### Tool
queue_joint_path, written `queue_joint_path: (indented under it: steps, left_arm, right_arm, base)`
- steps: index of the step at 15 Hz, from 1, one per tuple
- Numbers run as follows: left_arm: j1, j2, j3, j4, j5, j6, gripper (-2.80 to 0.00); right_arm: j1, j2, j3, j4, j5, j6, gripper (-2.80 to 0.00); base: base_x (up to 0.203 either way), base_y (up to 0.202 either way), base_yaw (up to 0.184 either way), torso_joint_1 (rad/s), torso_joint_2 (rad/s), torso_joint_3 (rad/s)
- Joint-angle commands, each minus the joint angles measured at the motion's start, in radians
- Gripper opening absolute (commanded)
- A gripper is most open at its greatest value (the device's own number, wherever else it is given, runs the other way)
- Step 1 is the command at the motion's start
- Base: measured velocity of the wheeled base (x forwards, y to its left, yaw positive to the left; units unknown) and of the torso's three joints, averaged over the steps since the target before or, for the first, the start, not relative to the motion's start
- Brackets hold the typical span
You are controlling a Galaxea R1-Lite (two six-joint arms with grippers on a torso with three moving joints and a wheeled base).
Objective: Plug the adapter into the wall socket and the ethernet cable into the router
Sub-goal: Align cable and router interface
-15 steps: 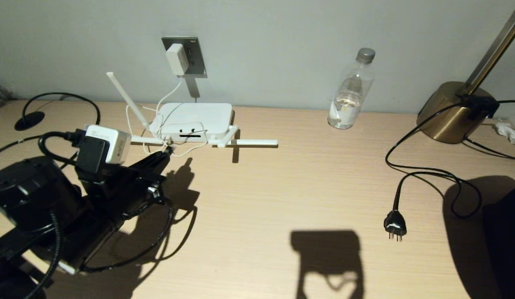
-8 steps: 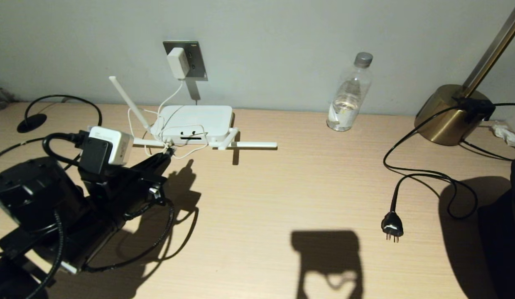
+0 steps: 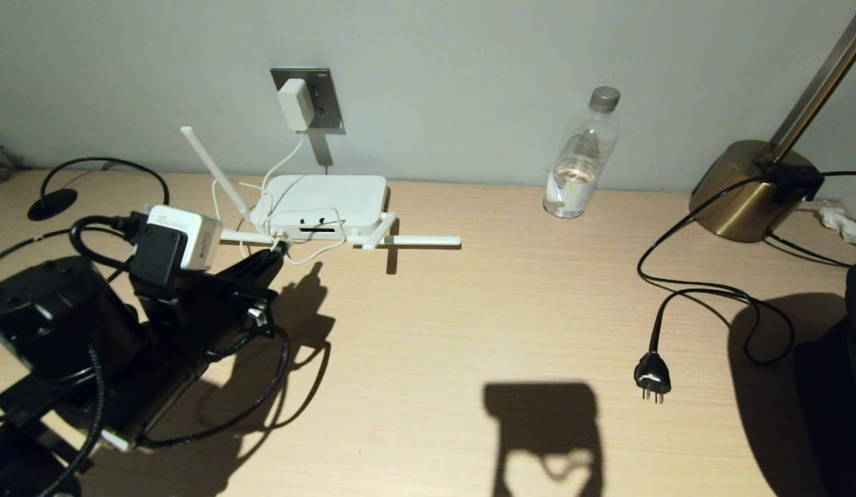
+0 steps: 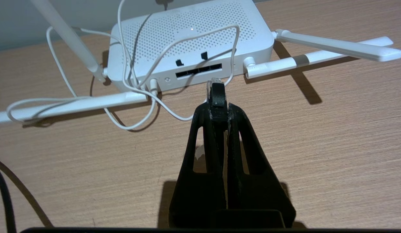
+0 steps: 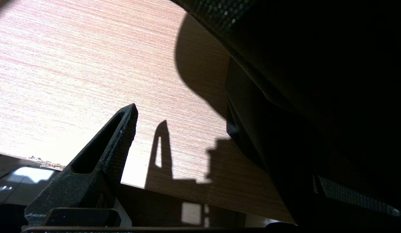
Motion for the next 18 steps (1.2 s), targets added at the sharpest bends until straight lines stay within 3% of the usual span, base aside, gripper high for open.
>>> queue_joint_path:
  steps: [1, 18]
  left_arm:
    - [0.0, -0.004, -0.003, -0.008, 0.002, 0.007, -2.8]
    - [0.001, 0.011, 0.0, -0.031, 0.002, 0.038, -2.8]
  right_arm:
    - [0.0, 0.001, 0.0, 0.001, 0.001, -0.002, 0.0]
    - [0.0, 0.001, 0.0, 0.001, 0.001, -0.001, 0.0]
  base:
    - [0.0, 0.0, 0.0, 0.0, 0.0, 0.0]
    - [0.0, 0.0, 0.0, 0.0, 0.0, 0.025]
